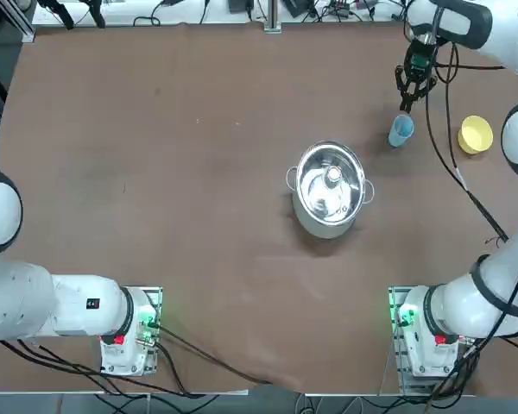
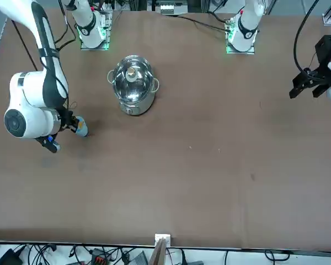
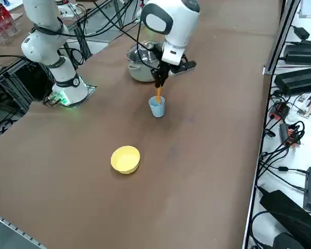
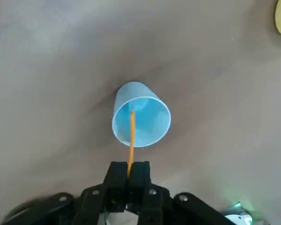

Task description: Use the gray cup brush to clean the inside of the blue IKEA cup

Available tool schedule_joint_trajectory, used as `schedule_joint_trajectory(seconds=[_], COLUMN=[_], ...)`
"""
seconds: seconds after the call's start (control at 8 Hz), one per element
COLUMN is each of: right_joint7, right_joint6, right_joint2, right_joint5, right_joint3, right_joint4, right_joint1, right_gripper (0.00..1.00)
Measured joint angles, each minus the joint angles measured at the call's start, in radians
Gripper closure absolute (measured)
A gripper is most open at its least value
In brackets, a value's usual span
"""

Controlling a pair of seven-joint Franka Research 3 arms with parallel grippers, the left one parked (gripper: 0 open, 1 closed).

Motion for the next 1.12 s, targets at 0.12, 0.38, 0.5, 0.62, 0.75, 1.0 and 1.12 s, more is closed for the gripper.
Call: schedule_joint_trajectory(seconds=[0.12,0.38,0.5,0.62,0.75,1.0,1.12], right_joint7=[0.000,0.000,0.000,0.000,0.000,0.000,0.000], right_joint6=[-0.001,-0.001,0.000,0.003,0.005,0.007,0.007], right_joint2=[0.000,0.000,0.000,0.000,0.000,0.000,0.001], right_joint5=[0.000,-0.002,-0.002,-0.007,-0.018,-0.028,-0.028], right_joint3=[-0.006,-0.009,-0.009,-0.009,-0.010,-0.009,-0.009], right_joint4=[-0.004,-0.006,-0.006,-0.006,-0.003,0.007,0.014], right_joint1=[-0.004,-0.022,-0.030,-0.036,-0.040,-0.040,-0.040], right_gripper=[0.97,0.97,0.97,0.97,0.97,0.97,0.97])
